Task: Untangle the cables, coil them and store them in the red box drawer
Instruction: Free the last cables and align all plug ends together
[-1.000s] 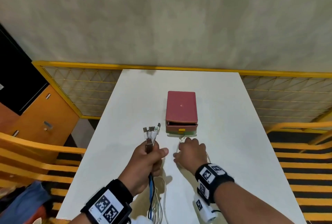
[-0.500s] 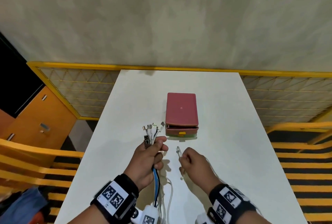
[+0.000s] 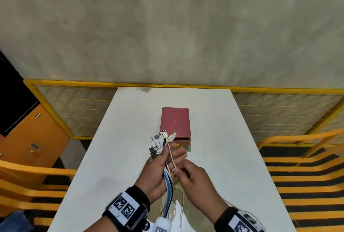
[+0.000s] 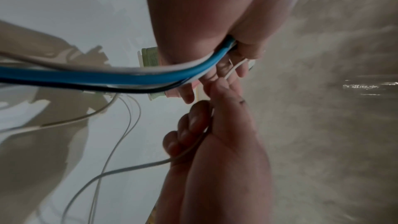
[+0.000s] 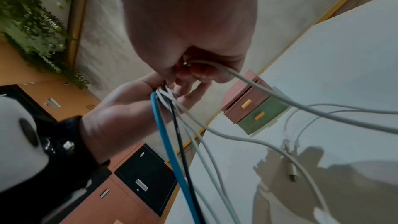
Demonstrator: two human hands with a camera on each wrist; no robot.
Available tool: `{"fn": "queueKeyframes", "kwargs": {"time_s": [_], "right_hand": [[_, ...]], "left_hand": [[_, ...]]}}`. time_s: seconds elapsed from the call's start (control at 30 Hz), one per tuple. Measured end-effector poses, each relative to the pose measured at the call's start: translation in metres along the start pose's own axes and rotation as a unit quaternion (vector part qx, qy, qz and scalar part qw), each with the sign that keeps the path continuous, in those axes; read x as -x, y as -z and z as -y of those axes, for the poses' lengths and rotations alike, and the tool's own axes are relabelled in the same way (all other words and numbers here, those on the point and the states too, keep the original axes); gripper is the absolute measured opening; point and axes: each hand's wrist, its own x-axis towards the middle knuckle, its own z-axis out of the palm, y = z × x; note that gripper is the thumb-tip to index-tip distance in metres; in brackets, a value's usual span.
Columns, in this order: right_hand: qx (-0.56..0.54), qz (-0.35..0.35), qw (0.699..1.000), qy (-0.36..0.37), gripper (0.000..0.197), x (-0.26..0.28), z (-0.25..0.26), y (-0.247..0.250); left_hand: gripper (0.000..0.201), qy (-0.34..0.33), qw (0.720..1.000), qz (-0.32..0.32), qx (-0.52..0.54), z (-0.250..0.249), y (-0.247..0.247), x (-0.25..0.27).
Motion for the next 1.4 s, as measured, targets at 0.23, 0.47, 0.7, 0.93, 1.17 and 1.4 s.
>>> {"fn": "queueKeyframes", "kwargs": {"time_s": [0.23, 0.47, 0.7, 0.93, 1.17, 1.4], "right_hand": [[0.016, 0.022, 1.0, 0.005, 0.011, 0.015, -0.004, 0.0], [-0.014, -0.063, 0.997, -0.044, 0.022, 0.021, -0.005, 0.013], [-0.204, 0.104, 0.925, -0.304, 0.046, 0.024, -0.005, 0.01], [-0.403, 0.141, 0.806, -0.41, 0.024, -0.001, -0.002, 0.007], [-0.518, -0.006, 0.763, -0.386, 0.021, -0.033, -0.002, 0.027], [-0.524, -0.054, 0.764, -0.373, 0.028, -0.048, -0.004, 0.049]], "left_hand": [[0.031, -0.022, 0.999, 0.016, -0.028, 0.001, -0.003, 0.004], [0.022, -0.068, 0.996, -0.033, -0.036, 0.003, -0.003, 0.001], [0.022, -0.081, 0.996, -0.032, -0.024, 0.004, -0.002, 0.006], [0.022, -0.058, 0.996, 0.001, -0.067, 0.011, -0.005, 0.024], [0.019, 0.055, 0.971, -0.016, -0.232, 0.018, 0.053, 0.034], [0.029, 0.122, 0.829, -0.006, -0.545, 0.02, 0.124, 0.068]]}}
